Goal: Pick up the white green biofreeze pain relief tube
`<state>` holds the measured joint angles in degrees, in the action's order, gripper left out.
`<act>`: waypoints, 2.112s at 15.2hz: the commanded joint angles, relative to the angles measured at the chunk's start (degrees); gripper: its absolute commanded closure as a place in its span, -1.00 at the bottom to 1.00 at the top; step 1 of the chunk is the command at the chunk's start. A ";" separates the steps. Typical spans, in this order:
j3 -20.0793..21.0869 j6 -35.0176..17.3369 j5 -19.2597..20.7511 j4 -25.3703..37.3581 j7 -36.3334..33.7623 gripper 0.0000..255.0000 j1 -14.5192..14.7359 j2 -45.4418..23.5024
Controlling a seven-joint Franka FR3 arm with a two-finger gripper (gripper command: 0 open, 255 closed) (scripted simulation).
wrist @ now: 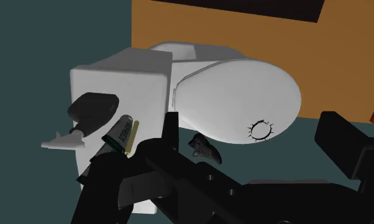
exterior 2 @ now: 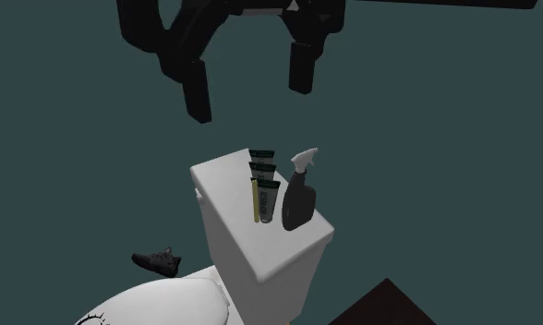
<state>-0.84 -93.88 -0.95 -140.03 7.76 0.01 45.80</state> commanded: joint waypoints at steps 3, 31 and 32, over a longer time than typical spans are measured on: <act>-1.45 -3.21 1.03 -0.49 2.09 -1.00 -0.34 -3.03; -13.26 -32.23 -2.76 26.29 30.86 -1.00 -4.52 -63.28; -13.11 -32.32 -3.24 28.36 31.71 -1.00 -4.99 -65.63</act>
<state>-13.95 -126.22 -3.61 -114.14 38.15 -4.29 -17.20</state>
